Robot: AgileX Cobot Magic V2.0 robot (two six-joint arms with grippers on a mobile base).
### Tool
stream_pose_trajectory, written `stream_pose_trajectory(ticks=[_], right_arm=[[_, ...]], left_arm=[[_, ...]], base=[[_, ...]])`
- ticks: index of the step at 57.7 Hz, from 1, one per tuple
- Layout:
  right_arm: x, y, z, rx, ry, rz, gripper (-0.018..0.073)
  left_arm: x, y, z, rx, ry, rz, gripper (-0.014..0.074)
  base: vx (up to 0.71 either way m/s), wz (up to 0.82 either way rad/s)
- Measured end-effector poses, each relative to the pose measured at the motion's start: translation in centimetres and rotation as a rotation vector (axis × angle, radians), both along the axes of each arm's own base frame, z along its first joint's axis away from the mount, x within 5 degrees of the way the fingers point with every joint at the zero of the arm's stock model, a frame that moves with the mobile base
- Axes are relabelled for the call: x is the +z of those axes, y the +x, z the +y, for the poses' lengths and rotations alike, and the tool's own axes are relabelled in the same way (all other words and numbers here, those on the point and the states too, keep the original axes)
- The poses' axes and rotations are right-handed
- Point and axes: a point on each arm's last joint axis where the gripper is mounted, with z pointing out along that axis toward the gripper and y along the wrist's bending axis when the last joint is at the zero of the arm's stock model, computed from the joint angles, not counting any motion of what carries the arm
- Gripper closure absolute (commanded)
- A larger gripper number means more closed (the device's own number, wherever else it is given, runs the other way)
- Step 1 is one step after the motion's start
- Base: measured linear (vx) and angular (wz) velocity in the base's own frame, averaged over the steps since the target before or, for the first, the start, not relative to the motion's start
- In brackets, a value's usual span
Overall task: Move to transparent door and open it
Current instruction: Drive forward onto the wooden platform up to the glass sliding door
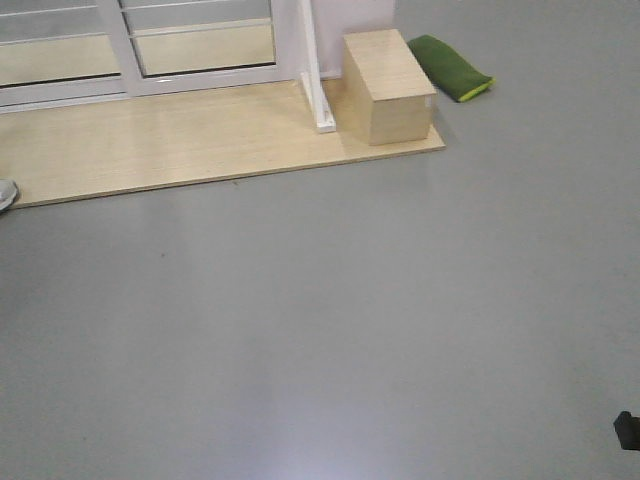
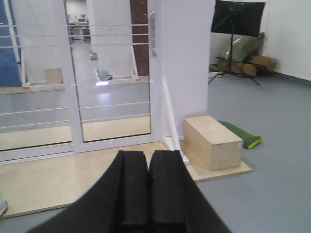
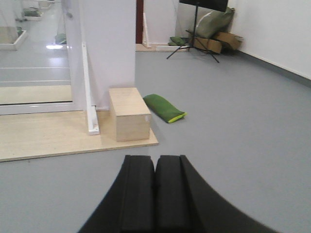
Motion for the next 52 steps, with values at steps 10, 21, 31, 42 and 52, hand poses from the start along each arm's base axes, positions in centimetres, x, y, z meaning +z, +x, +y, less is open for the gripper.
stream_pose_trajectory(ticks=[10,21,31,42,52], right_arm=[[0.00,0.00,0.00,0.000,0.000,0.000,0.0567],[0.00,0.00,0.00,0.000,0.000,0.000,0.0567],[0.00,0.00,0.00,0.000,0.000,0.000,0.0567],[0.00,0.00,0.00,0.000,0.000,0.000,0.0567],[0.00,0.00,0.00,0.000,0.000,0.000,0.0567]], left_arm=[[0.00,0.00,0.00,0.000,0.000,0.000,0.0602],[0.00,0.00,0.00,0.000,0.000,0.000,0.0602],[0.00,0.00,0.00,0.000,0.000,0.000,0.0602],[0.00,0.00,0.00,0.000,0.000,0.000,0.0602],[0.00,0.00,0.00,0.000,0.000,0.000,0.0602]], base=[[0.47,0.46],[0.47,0.36],[0.48,0.25],[0.50,0.14],[0.51,0.11]])
